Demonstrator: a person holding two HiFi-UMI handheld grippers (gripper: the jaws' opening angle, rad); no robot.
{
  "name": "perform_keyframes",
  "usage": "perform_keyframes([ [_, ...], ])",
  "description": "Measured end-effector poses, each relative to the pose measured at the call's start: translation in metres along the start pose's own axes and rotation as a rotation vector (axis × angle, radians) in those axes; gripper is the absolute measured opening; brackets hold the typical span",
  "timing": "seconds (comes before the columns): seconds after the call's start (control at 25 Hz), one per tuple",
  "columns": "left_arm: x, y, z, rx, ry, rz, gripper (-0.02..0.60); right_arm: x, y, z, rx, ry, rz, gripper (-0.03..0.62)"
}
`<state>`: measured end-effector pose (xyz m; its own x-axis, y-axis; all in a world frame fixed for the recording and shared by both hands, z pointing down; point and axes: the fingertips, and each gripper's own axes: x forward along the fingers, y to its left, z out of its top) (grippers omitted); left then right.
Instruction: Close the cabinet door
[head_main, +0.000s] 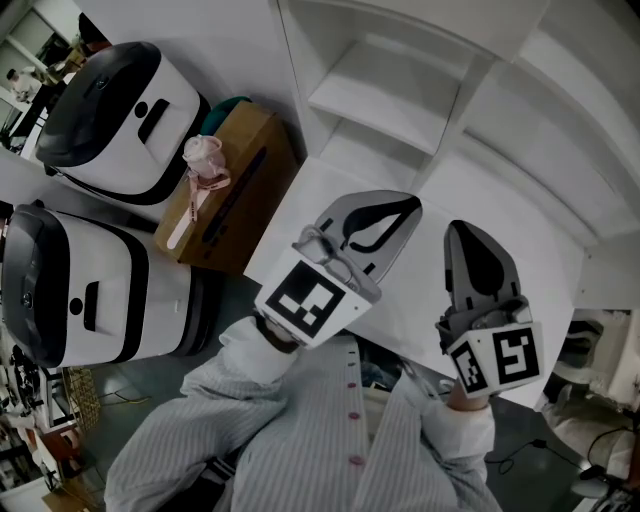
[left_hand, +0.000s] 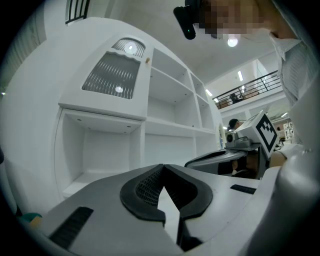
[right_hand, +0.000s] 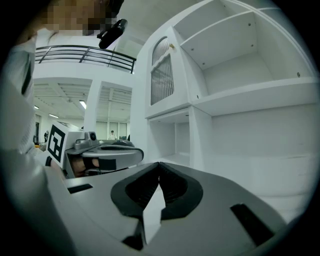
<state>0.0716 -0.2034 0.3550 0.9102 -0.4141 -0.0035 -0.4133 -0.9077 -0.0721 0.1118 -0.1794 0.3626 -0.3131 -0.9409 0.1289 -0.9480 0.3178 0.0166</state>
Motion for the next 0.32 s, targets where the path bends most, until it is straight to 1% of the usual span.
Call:
perform_keyframes([
  [0.16, 0.010, 0.002, 0.005, 0.008, 0.001, -0.048, 0.010, -0.003, -0.008, 0.005, -0.010, -0.008, -0.003, 0.014],
  [0.32, 0.026, 0.002, 0.014, 0.074, -0.008, -0.111, 0.011, -0.009, -0.025, 0.018, -0.037, -0.032, -0.044, 0.014],
])
